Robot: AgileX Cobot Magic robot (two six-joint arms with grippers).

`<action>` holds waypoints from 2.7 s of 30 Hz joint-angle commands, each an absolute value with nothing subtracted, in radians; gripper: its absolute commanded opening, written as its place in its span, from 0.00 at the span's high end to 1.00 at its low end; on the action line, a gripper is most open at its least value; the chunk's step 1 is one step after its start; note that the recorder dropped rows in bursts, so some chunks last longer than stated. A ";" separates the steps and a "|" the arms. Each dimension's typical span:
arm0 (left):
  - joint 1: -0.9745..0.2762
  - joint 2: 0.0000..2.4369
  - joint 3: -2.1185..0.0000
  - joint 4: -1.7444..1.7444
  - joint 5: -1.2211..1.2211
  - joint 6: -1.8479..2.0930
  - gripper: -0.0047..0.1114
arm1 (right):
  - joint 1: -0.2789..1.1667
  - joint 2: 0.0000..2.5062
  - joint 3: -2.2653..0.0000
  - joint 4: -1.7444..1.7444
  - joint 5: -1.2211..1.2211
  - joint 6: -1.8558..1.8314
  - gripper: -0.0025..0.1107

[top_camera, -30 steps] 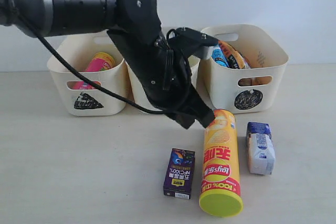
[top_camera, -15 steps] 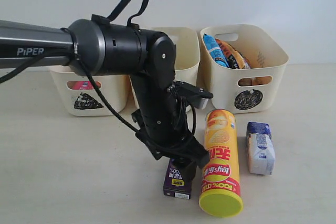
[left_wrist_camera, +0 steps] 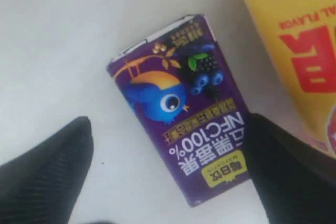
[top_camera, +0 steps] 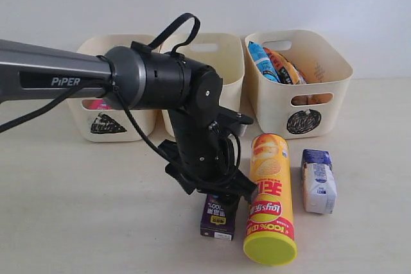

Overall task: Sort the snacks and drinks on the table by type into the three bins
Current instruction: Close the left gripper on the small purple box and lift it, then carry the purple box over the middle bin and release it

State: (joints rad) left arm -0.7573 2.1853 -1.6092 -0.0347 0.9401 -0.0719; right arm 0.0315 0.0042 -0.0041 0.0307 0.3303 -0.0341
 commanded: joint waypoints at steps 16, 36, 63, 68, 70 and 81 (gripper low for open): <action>-0.760 2.173 -1.623 -0.010 0.858 -0.098 0.34 | 0.029 0.000 0.000 0.029 0.325 -0.032 0.98; -0.760 2.241 -1.623 -0.026 0.803 -0.048 0.86 | 0.029 0.000 0.000 0.029 0.325 -0.032 0.98; -0.562 2.143 -1.939 0.121 0.383 -0.010 0.93 | 0.029 0.000 0.000 0.029 0.323 -0.032 0.98; -0.540 2.213 -1.974 0.121 0.396 -0.010 0.93 | 0.029 0.000 0.000 0.029 0.323 -0.032 0.98; -0.533 2.225 -1.978 0.121 0.401 -0.010 0.92 | 0.029 0.000 0.000 0.029 0.323 -0.032 0.98; -0.533 2.238 -1.978 0.121 0.418 -0.010 0.29 | 0.029 0.000 0.000 0.029 0.323 -0.032 0.98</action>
State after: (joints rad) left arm -0.5347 2.2442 -1.9730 0.1194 0.4176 -0.0058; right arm 0.0315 0.0042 -0.0041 0.0307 0.3303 -0.0322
